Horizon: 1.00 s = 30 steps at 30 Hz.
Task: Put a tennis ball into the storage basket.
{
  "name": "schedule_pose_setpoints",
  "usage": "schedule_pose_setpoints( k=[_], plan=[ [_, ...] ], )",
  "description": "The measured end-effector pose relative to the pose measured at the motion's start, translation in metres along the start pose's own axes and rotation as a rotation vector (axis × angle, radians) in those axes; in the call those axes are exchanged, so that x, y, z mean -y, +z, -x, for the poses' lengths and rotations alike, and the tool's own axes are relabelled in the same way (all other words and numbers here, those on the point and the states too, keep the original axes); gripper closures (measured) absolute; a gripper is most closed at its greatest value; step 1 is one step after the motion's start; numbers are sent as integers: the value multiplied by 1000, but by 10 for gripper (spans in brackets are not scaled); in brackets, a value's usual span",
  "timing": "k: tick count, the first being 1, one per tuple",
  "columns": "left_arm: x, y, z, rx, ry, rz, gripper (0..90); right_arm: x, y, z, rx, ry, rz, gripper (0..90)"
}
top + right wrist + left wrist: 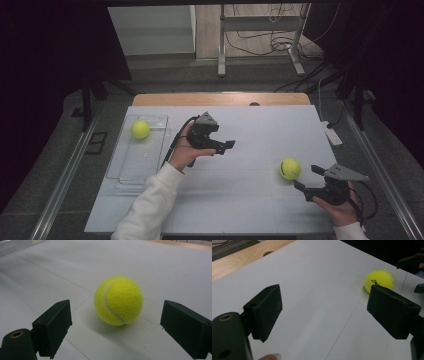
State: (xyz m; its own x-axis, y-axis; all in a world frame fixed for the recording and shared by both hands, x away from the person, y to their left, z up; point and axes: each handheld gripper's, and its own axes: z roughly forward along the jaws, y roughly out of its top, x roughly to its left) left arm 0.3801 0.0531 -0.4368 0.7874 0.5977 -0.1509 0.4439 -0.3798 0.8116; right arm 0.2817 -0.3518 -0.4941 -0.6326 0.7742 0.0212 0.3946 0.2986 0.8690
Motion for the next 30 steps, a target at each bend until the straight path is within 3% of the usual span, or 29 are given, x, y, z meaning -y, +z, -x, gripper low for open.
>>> schedule_pose_setpoints(
  k=[30],
  plan=[
    [-5,30,21,59,40,-33,136,7,-4,0,9,-5,-41,102]
  ],
)
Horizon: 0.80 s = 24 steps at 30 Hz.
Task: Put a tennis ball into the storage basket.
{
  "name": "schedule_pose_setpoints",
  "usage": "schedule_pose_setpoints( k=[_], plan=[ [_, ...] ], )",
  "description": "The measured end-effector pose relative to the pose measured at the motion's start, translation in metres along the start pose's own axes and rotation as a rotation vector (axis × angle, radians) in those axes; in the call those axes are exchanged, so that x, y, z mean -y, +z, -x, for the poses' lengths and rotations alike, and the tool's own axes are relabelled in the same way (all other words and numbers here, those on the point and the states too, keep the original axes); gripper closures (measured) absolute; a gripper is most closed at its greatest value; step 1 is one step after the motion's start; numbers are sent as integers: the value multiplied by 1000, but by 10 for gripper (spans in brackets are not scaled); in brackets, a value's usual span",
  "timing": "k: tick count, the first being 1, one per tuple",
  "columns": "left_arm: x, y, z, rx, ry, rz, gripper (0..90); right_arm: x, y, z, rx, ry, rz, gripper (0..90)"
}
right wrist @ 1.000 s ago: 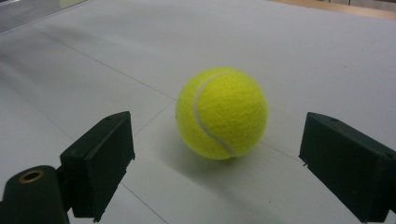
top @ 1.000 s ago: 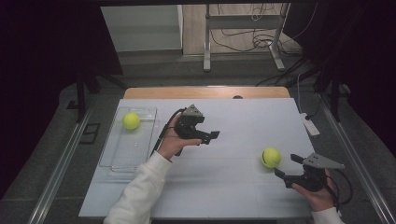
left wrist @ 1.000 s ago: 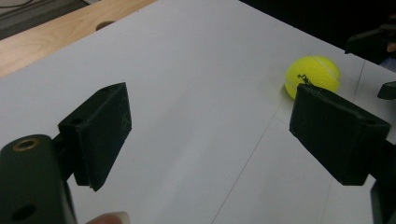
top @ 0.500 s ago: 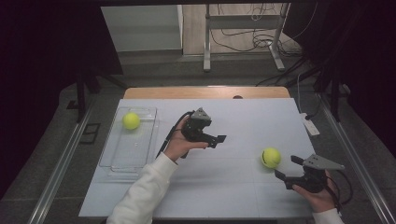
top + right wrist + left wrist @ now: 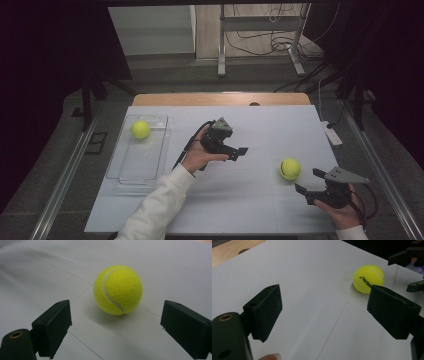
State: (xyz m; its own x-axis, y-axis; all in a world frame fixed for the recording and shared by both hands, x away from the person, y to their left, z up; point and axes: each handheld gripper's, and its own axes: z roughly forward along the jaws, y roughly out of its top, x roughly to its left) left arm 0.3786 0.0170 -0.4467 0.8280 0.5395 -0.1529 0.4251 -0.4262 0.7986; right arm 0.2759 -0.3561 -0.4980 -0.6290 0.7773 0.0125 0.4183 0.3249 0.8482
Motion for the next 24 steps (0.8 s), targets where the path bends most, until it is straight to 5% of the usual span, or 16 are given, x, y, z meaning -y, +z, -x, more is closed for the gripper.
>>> schedule_pose_setpoints(
  k=[24],
  plan=[
    [-1,15,14,37,26,-16,133,3,2,2,8,-5,-28,99]
  ],
)
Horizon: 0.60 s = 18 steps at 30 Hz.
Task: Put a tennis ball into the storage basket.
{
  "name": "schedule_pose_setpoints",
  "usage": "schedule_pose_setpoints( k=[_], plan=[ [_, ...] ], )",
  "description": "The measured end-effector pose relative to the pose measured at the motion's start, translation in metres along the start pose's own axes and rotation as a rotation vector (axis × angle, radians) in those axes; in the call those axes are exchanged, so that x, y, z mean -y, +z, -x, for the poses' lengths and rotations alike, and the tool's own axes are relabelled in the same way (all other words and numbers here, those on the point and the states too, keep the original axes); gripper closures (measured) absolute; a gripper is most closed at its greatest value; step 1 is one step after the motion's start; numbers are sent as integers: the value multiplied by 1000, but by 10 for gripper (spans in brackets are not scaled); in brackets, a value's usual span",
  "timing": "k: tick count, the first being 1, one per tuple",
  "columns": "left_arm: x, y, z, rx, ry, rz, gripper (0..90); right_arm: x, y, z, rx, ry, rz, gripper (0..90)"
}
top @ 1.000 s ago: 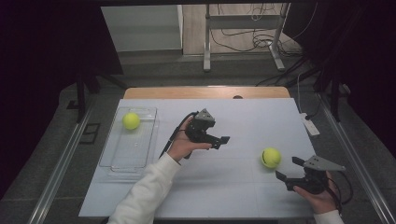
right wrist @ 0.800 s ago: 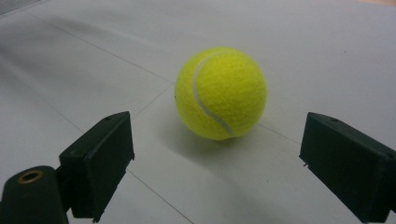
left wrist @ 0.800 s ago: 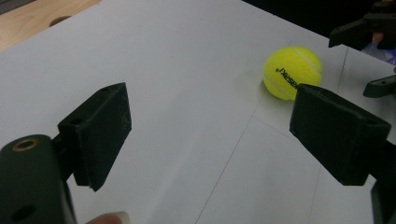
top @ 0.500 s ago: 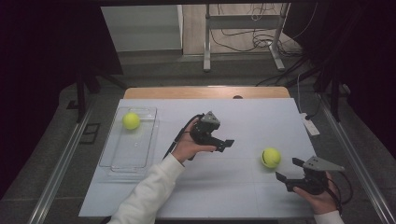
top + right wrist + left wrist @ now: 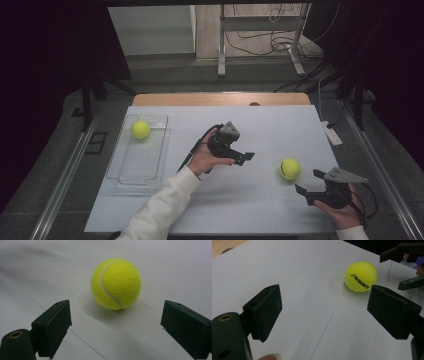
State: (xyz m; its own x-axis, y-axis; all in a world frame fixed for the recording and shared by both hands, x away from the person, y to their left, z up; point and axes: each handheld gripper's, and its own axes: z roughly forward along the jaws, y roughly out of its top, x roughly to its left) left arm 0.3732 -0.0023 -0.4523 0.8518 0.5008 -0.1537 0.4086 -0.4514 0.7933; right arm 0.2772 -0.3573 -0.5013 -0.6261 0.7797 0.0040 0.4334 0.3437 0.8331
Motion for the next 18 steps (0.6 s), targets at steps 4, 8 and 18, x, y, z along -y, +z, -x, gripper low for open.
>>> schedule_pose_setpoints(
  k=[4,8,18],
  plan=[
    [0,5,3,7,6,-8,133,0,0,0,3,1,-4,99],
    [0,9,6,16,11,-15,133,0,-1,0,6,3,-3,100],
    [0,15,10,35,15,-19,133,1,-1,1,4,2,1,100]
  ],
)
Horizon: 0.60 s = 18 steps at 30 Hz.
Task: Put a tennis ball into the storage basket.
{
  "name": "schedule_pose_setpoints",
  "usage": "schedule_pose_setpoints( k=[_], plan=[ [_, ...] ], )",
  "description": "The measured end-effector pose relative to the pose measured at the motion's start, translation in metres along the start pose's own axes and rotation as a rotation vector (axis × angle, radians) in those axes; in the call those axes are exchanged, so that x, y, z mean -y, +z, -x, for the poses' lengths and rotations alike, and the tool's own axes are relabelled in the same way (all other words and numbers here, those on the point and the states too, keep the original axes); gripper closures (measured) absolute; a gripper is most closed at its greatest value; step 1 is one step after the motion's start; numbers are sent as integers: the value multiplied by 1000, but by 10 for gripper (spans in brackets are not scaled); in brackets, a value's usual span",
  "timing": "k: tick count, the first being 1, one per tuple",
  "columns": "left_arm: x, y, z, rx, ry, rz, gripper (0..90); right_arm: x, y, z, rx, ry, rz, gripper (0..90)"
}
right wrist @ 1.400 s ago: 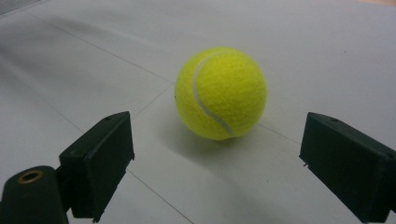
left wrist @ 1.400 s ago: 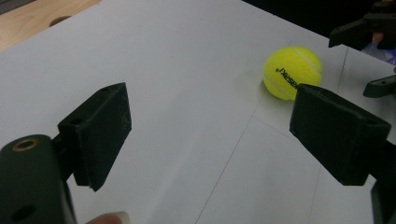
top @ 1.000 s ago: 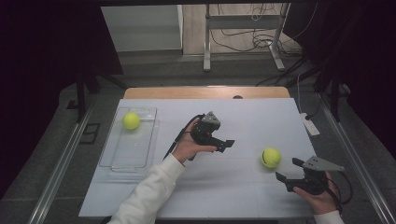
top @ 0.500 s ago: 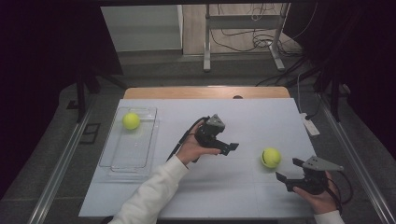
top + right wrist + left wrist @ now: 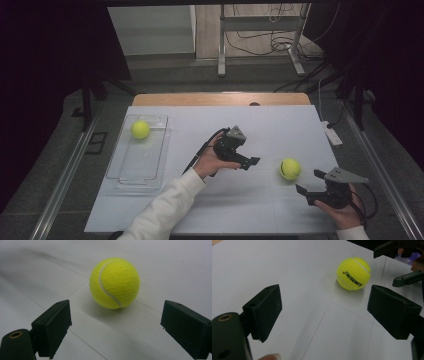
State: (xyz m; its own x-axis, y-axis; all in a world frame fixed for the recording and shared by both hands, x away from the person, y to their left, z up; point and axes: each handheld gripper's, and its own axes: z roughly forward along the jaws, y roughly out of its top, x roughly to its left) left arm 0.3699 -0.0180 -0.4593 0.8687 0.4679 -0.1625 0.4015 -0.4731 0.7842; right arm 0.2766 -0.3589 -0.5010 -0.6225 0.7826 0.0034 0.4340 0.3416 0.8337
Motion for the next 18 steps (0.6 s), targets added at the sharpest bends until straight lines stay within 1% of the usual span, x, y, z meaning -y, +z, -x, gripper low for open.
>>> schedule_pose_setpoints(
  k=[4,12,16,18],
  plan=[
    [0,3,1,8,-1,-2,133,0,0,0,0,1,2,100],
    [-1,7,4,10,7,-6,133,-1,0,0,1,0,-1,100],
    [-1,11,5,18,-2,-3,133,0,0,1,-1,0,1,100],
    [-1,13,6,19,4,-10,132,-1,0,0,0,1,1,100]
  ],
)
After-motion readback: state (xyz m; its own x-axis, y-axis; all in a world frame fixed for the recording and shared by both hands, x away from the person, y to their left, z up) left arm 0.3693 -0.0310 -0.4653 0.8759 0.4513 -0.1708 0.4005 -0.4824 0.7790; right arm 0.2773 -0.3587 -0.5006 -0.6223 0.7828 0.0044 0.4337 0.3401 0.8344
